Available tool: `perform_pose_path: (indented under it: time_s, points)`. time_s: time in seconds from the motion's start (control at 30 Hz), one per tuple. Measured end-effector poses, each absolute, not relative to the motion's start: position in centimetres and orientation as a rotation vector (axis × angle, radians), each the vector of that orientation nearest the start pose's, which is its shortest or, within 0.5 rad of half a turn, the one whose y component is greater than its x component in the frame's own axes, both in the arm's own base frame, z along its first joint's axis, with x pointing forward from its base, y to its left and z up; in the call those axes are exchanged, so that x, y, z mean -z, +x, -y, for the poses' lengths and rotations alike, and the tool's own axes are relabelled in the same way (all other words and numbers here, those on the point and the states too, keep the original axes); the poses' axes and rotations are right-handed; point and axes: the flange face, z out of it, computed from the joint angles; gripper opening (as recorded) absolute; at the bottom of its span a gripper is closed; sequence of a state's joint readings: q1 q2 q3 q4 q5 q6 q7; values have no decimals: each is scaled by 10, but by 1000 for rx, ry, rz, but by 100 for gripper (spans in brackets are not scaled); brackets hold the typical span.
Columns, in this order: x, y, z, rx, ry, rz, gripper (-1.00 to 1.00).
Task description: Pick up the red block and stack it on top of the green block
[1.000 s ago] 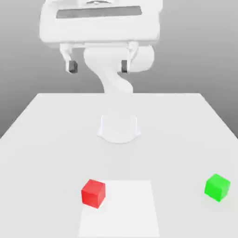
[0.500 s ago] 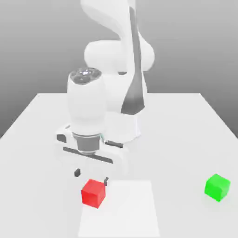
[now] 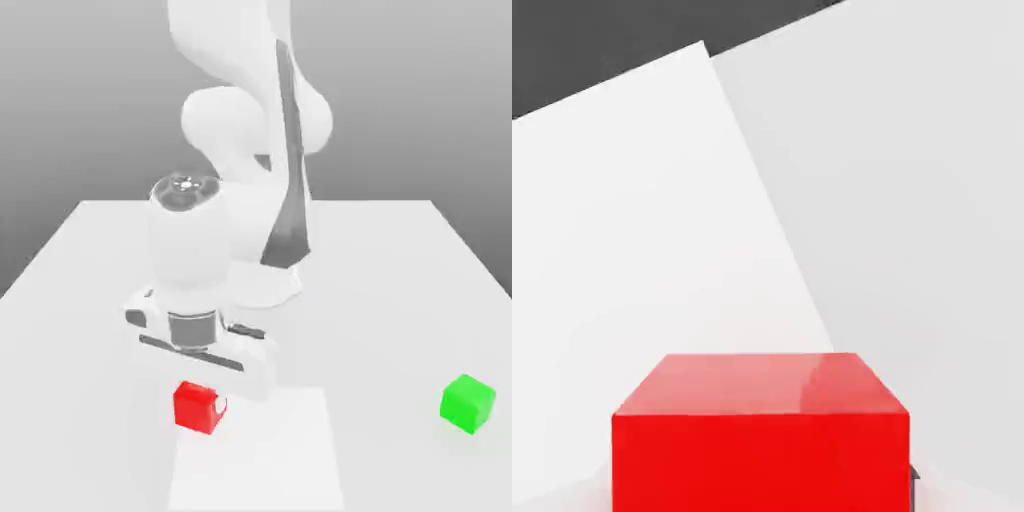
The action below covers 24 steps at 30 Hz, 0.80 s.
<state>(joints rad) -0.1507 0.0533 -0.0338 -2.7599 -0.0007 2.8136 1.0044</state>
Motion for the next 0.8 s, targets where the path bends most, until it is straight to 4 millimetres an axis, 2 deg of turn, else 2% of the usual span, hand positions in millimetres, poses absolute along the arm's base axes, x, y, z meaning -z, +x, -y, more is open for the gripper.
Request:
perform_pose_path:
  time_s: [0.07, 0.17, 0.27, 0.4, 0.5, 0.57, 0.67, 0.7, 0.8]
  points:
    - [-210, 393, 33, 1, -2699, -1609, -100]
    - [-218, 404, -37, 1, -2849, -1327, -100]
    - [-226, 403, -110, 1, -2971, -1027, -100]
    - [-235, 381, -209, 0, -3083, -611, -100]
    - [-244, 347, -280, 0, -3128, -286, -100]
    - [-234, 343, -294, 1, -3133, -226, -100]
    - [-200, 343, -296, 2, -3134, -217, -100]
    - [-189, 342, -296, 1, -3134, -215, 100]
    - [-189, 342, -296, 1, -3134, -215, 100]
